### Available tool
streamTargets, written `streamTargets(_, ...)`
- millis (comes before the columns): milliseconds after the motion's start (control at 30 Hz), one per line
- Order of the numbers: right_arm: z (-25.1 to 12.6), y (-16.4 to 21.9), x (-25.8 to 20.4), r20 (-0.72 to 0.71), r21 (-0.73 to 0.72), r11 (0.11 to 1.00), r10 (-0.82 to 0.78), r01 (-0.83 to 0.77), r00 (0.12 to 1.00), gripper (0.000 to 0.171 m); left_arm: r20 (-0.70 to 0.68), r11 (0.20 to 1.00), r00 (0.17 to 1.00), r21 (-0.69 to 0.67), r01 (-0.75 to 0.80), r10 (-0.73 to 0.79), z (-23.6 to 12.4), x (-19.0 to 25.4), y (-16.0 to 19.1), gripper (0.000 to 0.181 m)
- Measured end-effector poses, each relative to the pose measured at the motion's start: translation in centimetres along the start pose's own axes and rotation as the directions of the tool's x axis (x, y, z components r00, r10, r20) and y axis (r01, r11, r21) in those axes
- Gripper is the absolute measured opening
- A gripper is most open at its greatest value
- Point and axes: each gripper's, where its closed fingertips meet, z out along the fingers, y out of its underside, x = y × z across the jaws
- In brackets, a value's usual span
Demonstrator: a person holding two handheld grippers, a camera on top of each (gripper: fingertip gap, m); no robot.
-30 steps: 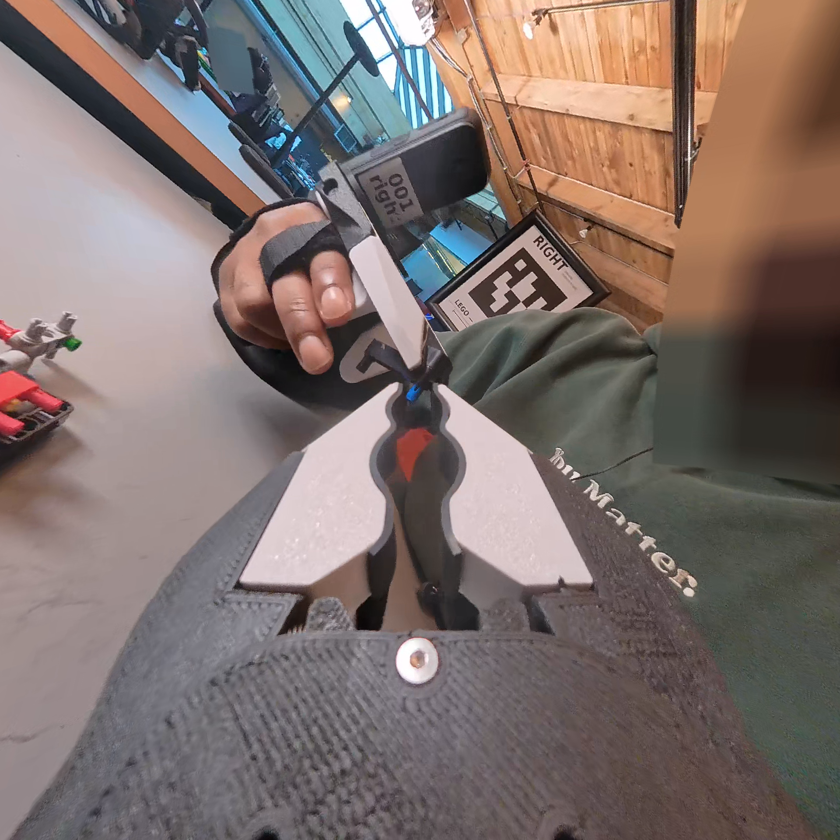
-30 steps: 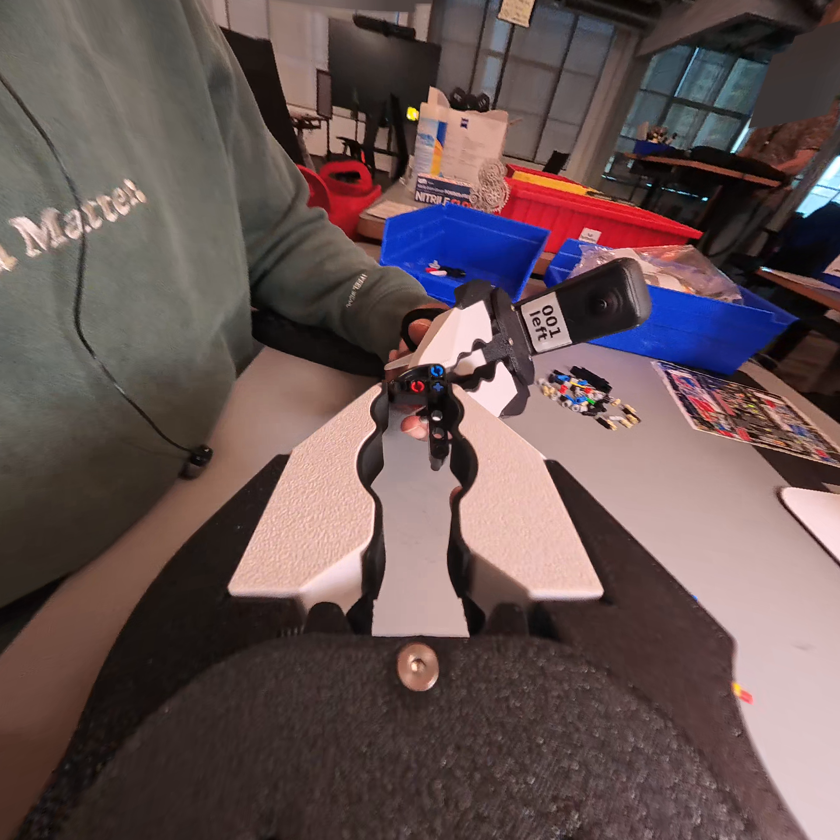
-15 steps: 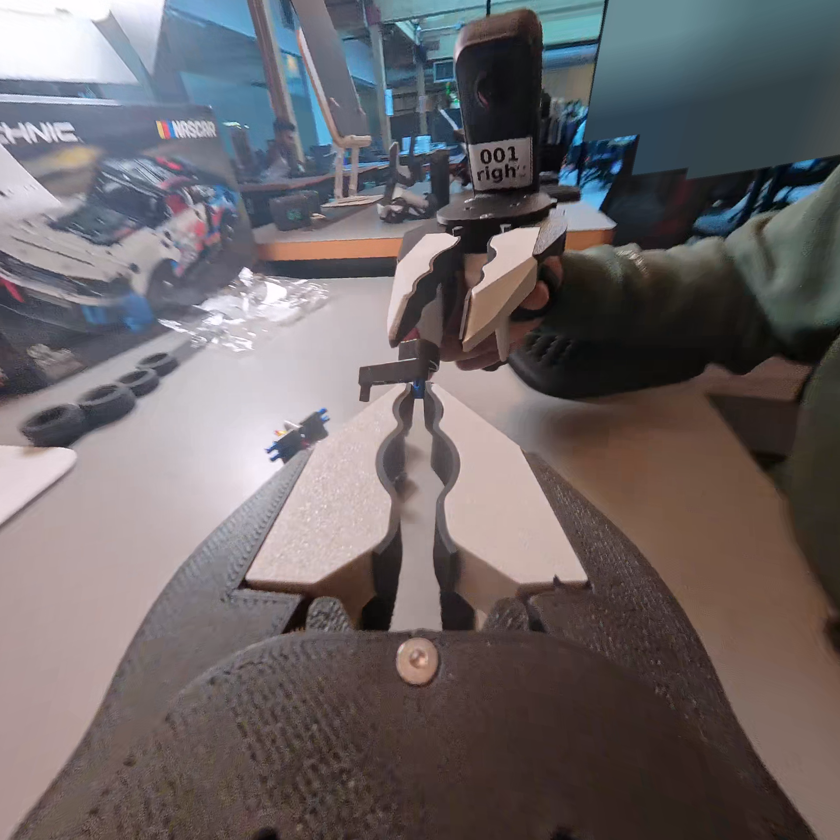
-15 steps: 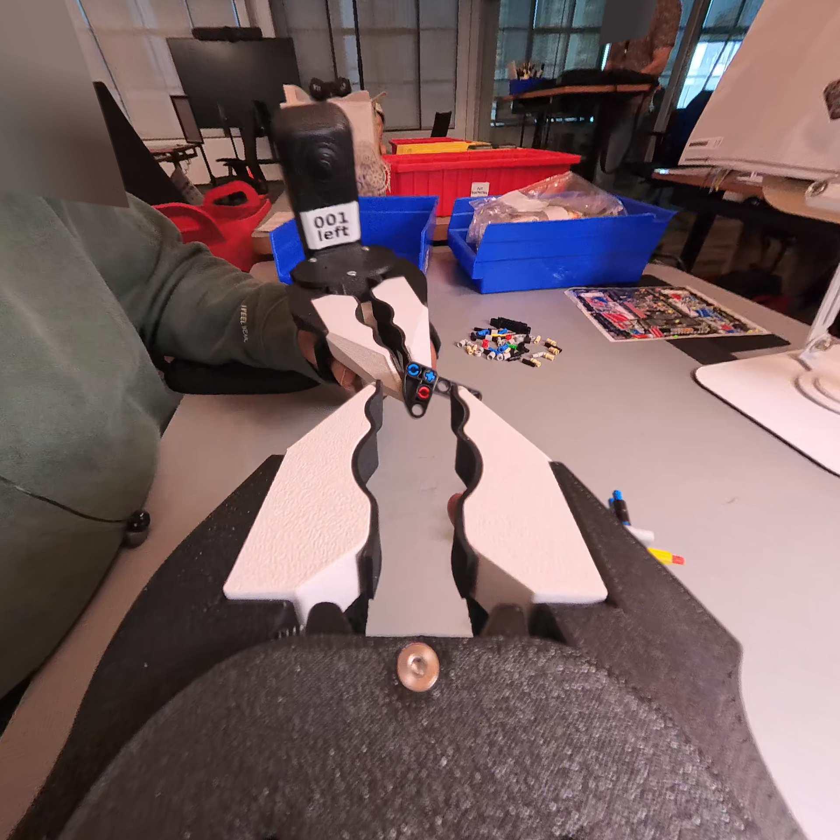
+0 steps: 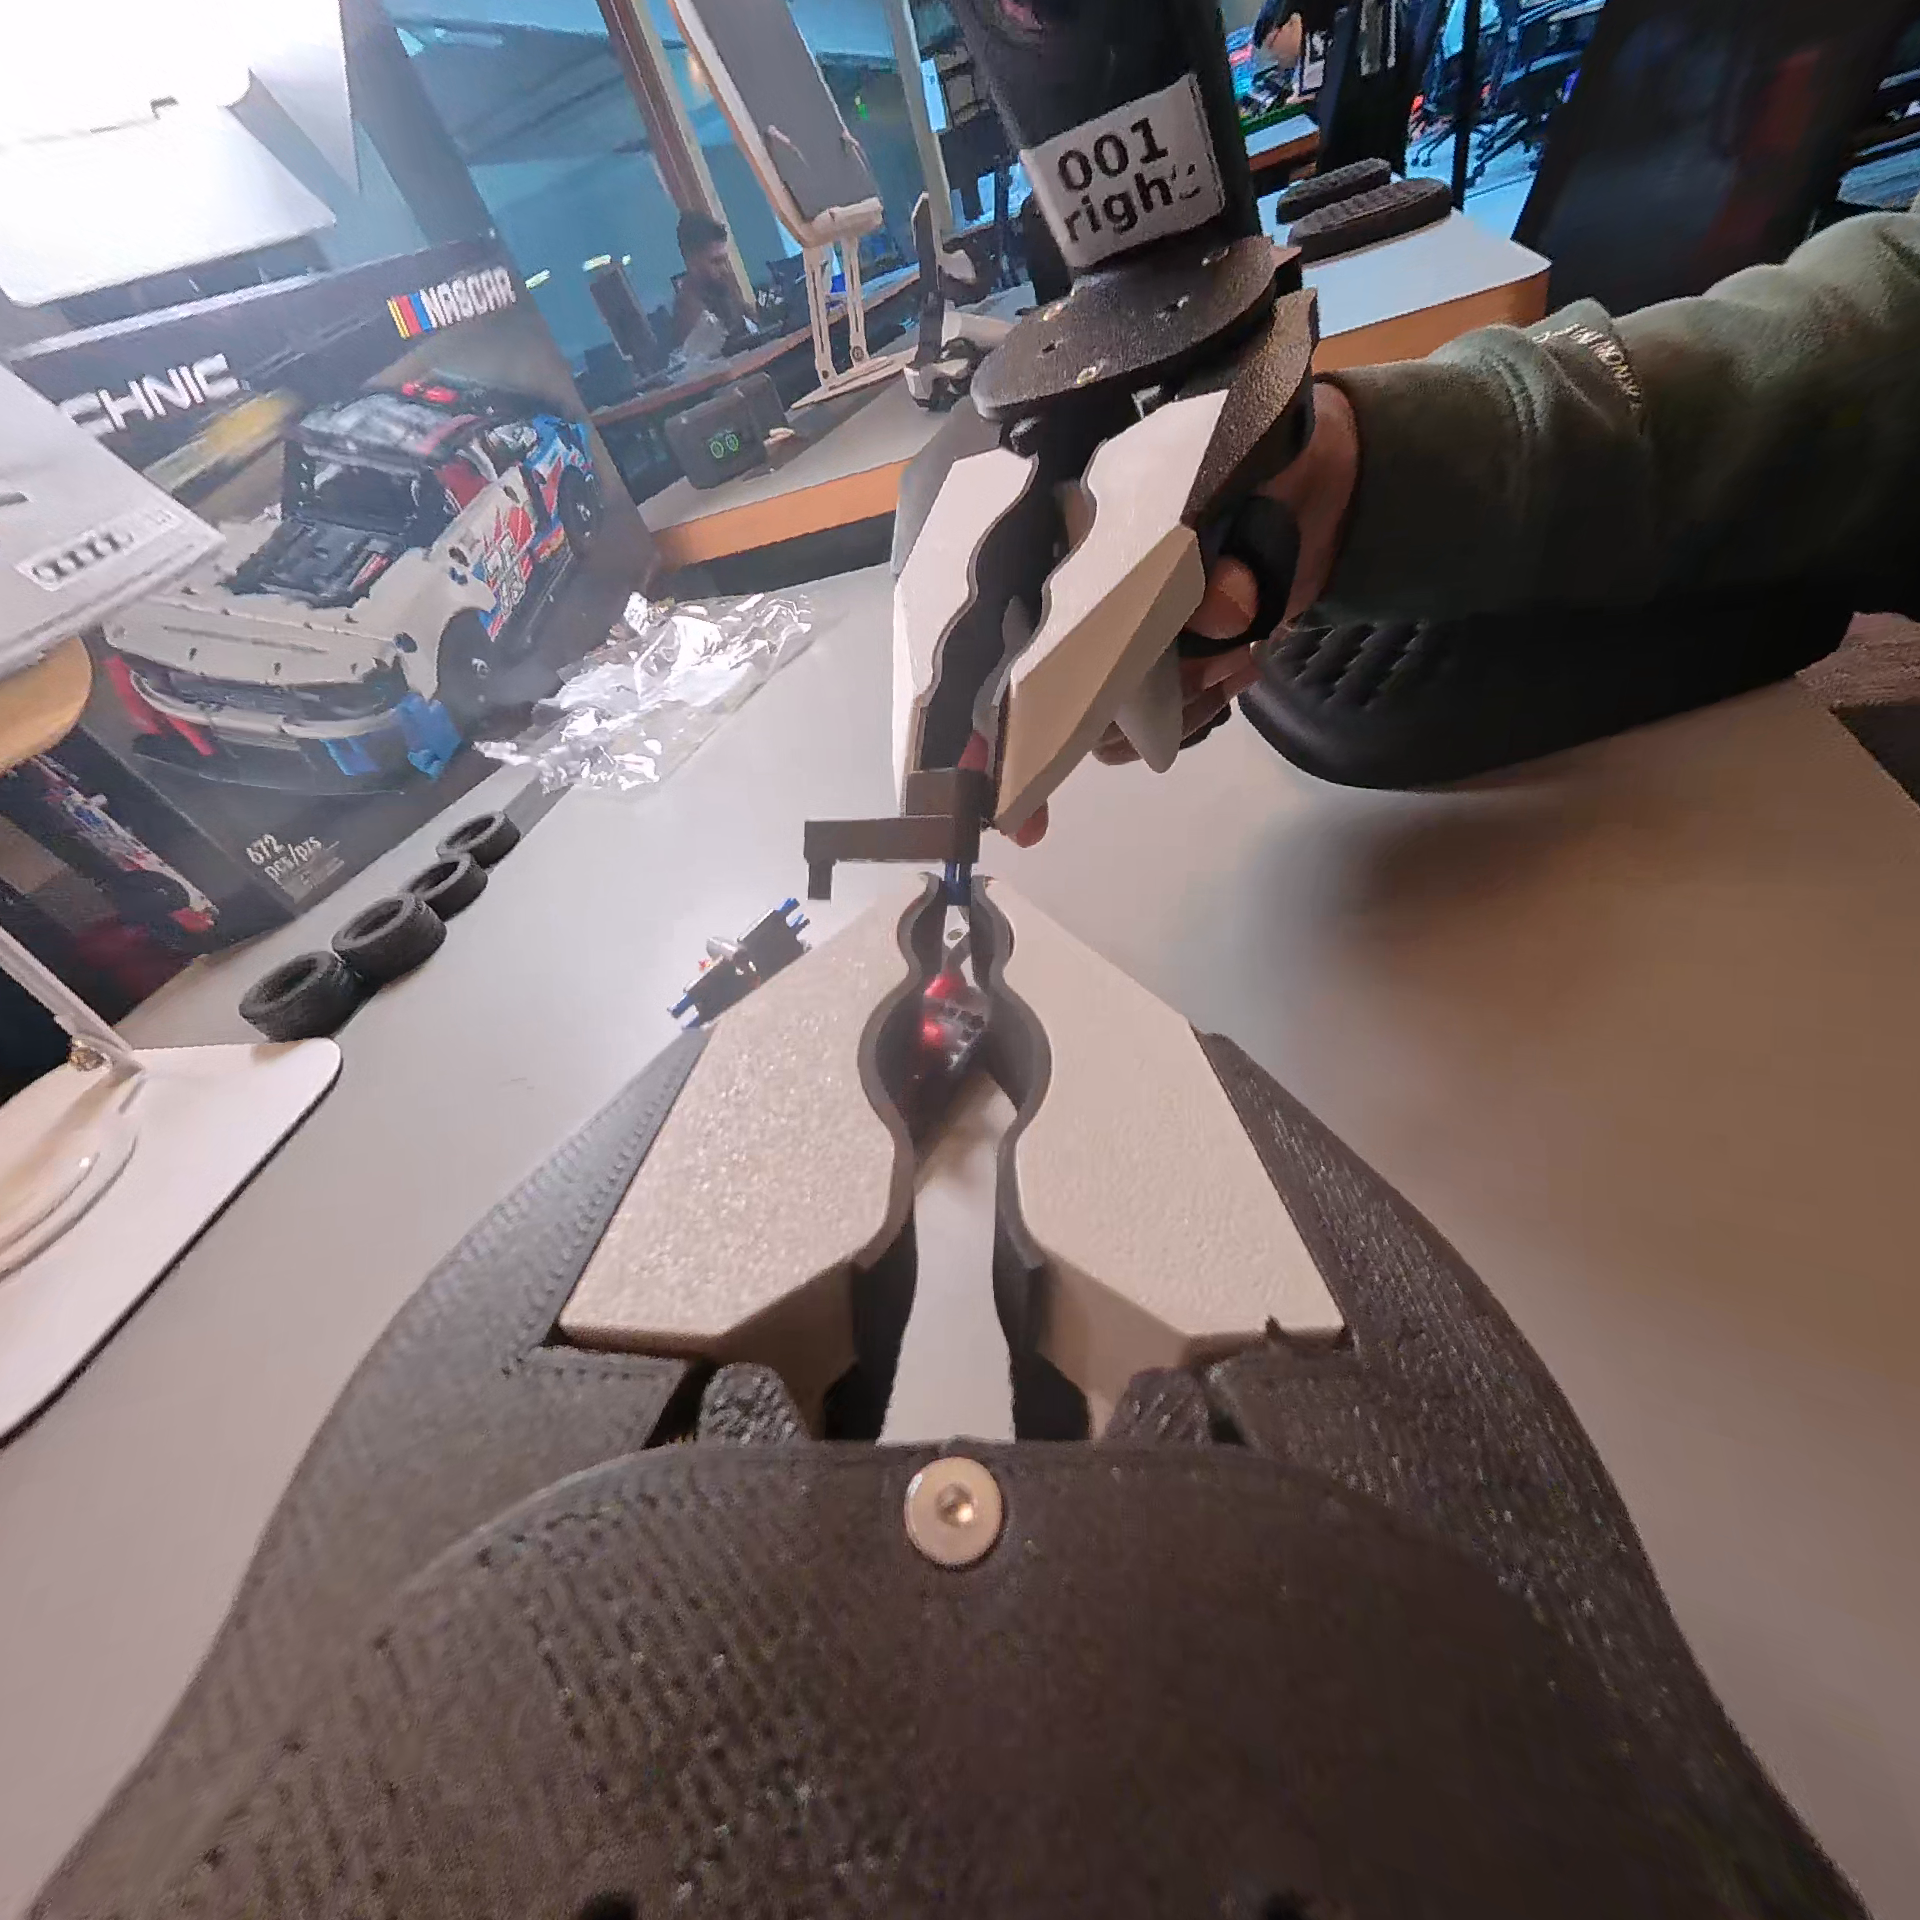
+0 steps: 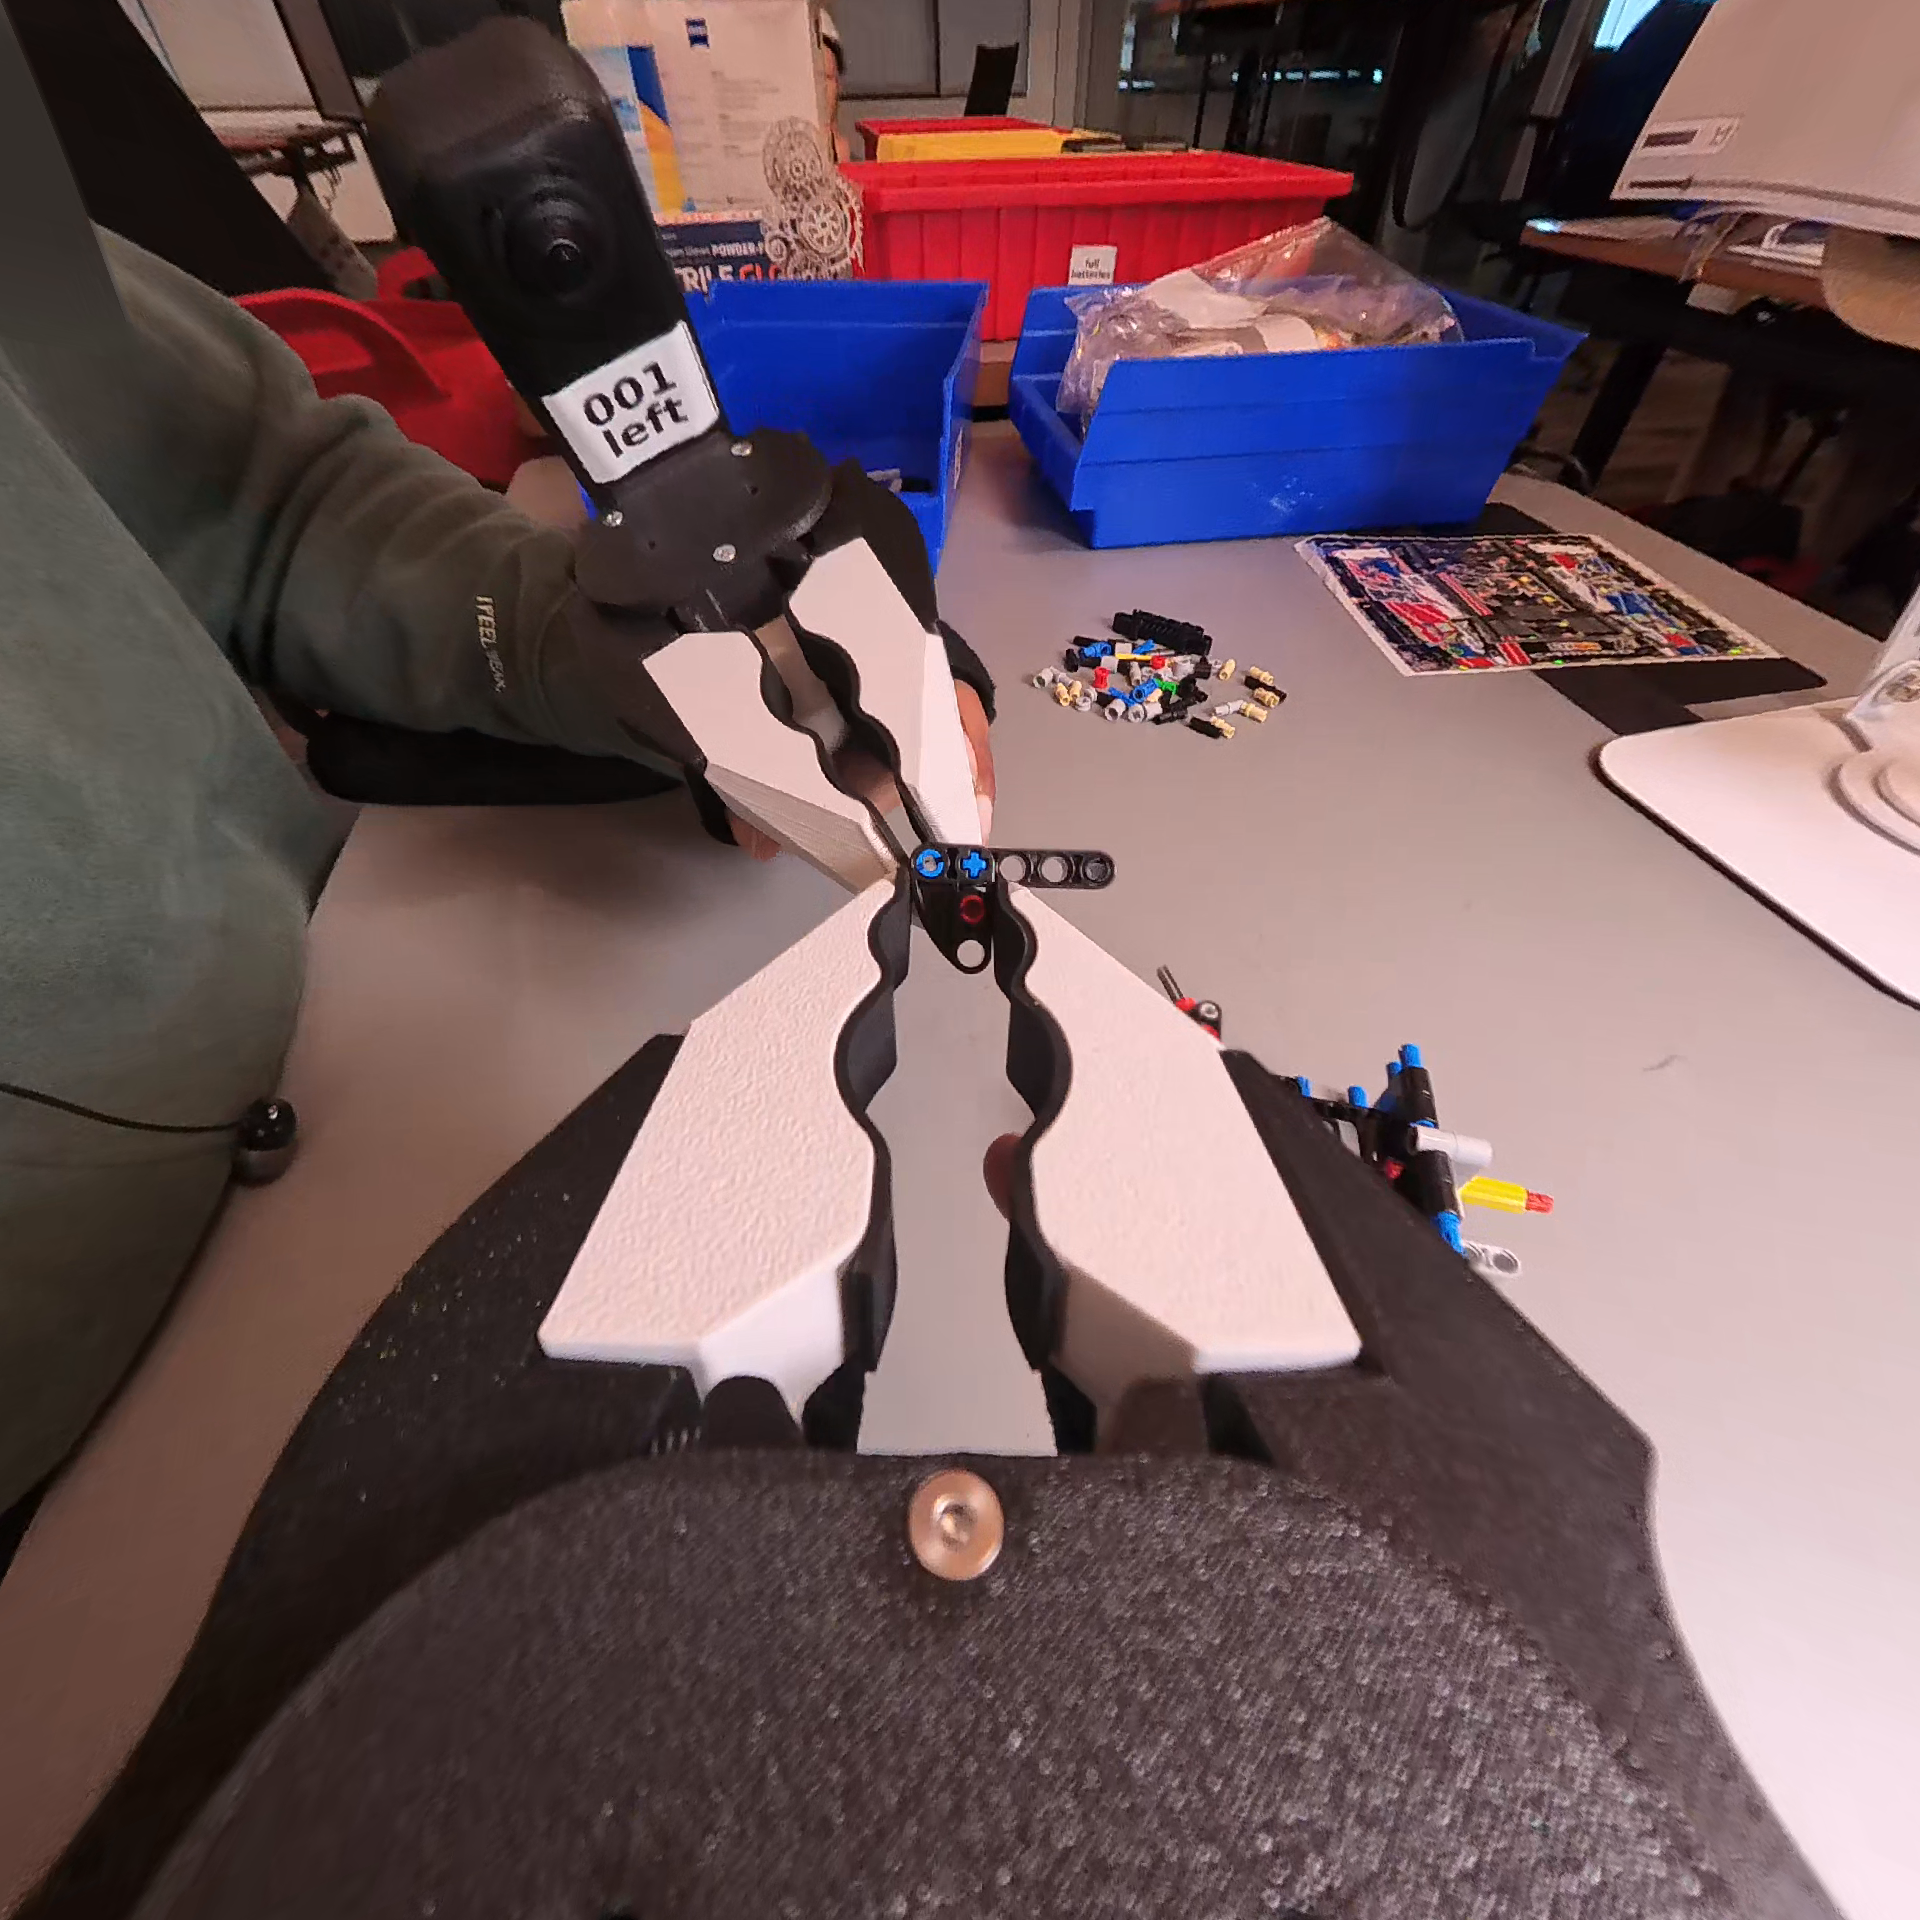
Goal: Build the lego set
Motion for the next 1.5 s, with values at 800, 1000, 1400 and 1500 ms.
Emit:
streamTargets(800, -1.8, 8.5, 6.1, -0.135, -0.579, 0.814, -0.045, -0.042, 0.99, 0.012, -0.256, 0.891, 0.932, -0.436, 0.127, -0.258, 3.0, -3.7, 9.4, 0.026)
streamTargets(1000, -1.5, 8.8, 5.3, -0.082, -0.642, 0.766, -0.07, 0.001, 0.994, 0.012, -0.247, 0.893, 0.936, -0.431, 0.125, -0.251, 2.7, -3.4, 9.2, 0.023)
streamTargets(1400, -1.3, 9.1, 5.4, -0.041, -0.728, 0.683, -0.135, 0.063, 0.99, 0.012, -0.244, 0.893, 0.932, -0.426, 0.145, -0.268, 2.5, -3.1, 9.0, 0.022)
streamTargets(1500, -1.3, 9.1, 5.4, -0.022, -0.739, 0.669, -0.135, 0.074, 0.991, 0.012, -0.245, 0.891, 0.929, -0.429, 0.151, -0.276, 2.5, -3.1, 9.1, 0.022)
